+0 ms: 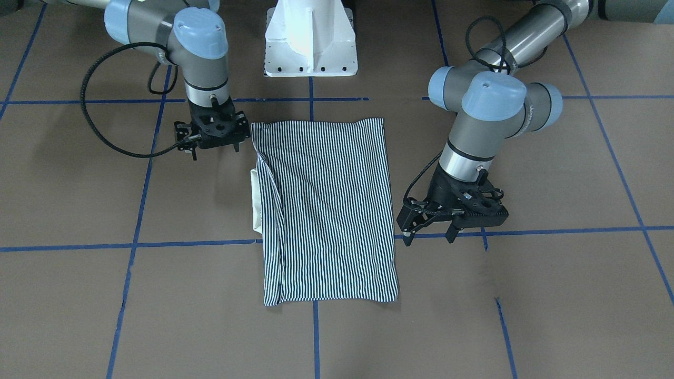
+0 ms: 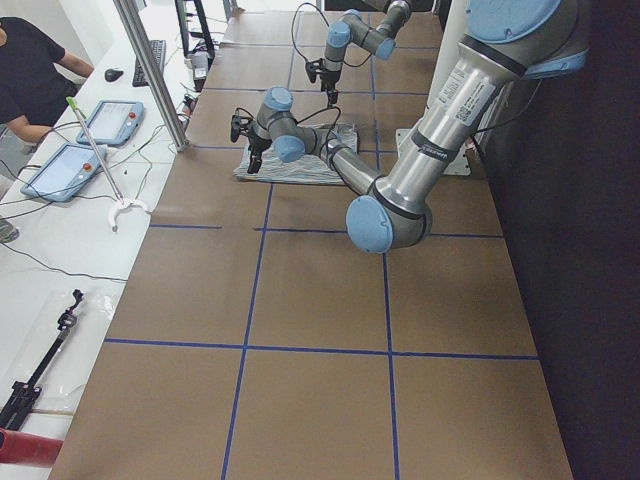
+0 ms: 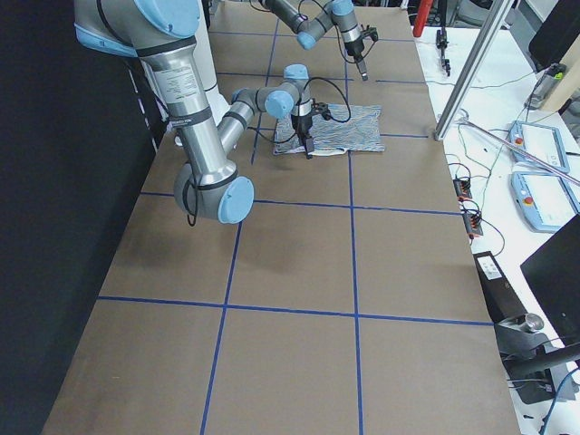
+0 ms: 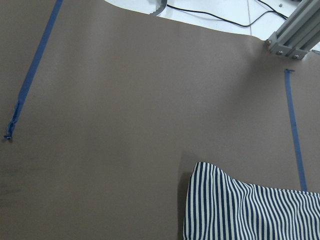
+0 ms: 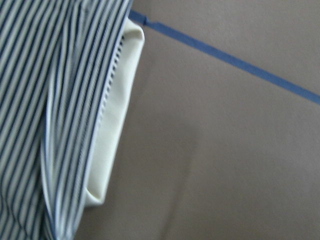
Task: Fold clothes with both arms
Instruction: 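Move the right gripper to the shirt's far corner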
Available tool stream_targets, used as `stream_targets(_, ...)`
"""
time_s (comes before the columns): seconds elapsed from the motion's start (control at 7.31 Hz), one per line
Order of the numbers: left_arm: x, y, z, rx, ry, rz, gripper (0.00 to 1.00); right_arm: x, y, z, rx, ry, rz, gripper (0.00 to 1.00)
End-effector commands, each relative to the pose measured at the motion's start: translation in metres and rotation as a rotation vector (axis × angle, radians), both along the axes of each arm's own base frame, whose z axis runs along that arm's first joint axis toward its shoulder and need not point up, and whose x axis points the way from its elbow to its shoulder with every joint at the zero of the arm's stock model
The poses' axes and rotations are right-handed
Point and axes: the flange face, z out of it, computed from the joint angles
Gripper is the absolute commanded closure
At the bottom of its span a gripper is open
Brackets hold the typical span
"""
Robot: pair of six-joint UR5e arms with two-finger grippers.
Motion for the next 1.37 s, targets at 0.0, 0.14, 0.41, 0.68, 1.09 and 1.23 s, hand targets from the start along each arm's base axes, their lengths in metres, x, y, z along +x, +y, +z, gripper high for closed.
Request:
stream_targets(0.0,-0.002,0.0,-0.003,0.004,0.004,0.0,0.0,-0.063,-0.063,-0.046,-0.012,0.032,0.021,0.0)
stream_targets(0.14,-0.001,0.001,-0.003,0.009,0.009,0.002,0.0,-0.086,-0.069,-0.046,-0.027,0.062,0.011,0.0)
stream_targets(0.41,-0.002,0.001,-0.005,0.017,0.019,0.001,0.0,-0.11,-0.069,-0.026,-0.036,0.094,-0.017,0.0)
stream_targets(0.68,-0.002,0.001,-0.004,0.016,0.018,0.001,0.0,-0.111,-0.066,-0.018,-0.041,0.102,-0.03,0.0)
stream_targets(1.09,-0.002,0.001,-0.001,0.014,0.015,0.001,0.0,-0.111,-0.061,-0.013,-0.084,0.105,-0.052,0.0)
stream_targets(1.23,-0.002,0.001,-0.001,0.013,0.016,0.0,0.0,-0.109,-0.062,-0.011,-0.09,0.114,-0.048,0.0)
